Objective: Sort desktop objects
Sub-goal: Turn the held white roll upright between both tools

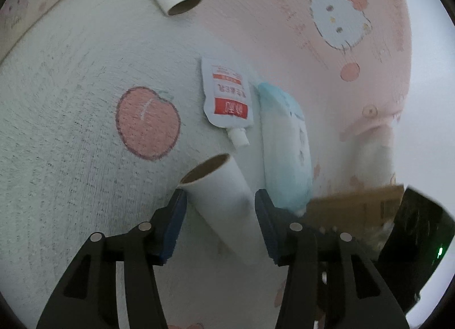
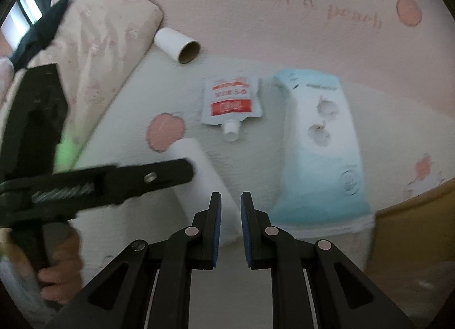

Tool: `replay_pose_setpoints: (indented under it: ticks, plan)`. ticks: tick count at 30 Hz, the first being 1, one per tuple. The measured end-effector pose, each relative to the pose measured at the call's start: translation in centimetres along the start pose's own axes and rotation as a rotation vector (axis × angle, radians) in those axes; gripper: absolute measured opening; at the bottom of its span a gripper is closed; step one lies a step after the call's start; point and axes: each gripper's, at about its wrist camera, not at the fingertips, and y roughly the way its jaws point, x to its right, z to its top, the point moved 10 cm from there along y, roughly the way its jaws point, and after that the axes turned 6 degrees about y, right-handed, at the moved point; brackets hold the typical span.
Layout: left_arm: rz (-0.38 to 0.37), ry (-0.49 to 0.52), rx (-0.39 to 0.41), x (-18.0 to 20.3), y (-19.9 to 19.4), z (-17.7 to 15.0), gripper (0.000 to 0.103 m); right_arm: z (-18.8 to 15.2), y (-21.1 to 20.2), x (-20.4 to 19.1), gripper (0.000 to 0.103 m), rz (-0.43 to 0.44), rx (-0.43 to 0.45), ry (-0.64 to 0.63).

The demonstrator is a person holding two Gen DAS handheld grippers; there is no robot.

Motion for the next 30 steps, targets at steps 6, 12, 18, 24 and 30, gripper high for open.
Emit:
replay_pose_setpoints:
  ticks: [6,12,18,24,30]
  plan:
    - [-0.051,-0.107,-0.012,-1.1,0.7,0.2,0.053,-0.4,0.1,-1.2,0.012,0.052,-0.014,-0.015]
    - [-0.086,-0.175,0.01,-1.5,0.7,0.3,0.051,-0.5,0.3,-1.1,0.012,0.118,-0.033,0.062]
    - [-0.085,-0.141,0.011,-1.0,0.5,0.3,0.05,-0.8,0.4,-0.8,0.026,0.136,-0.038,0.071]
    - [-0.058,0.037,0.032,1.0,-0.5,0.0,0.05,-1.8,0.7,-1.1,0.043,0.166,-0.033,0.043]
    - [0.0,0.179,0.056,3.1,-0.9,-0.4,0.05,-2.4,0.6,-1.5,0.043,0.187,0.014,-0.025]
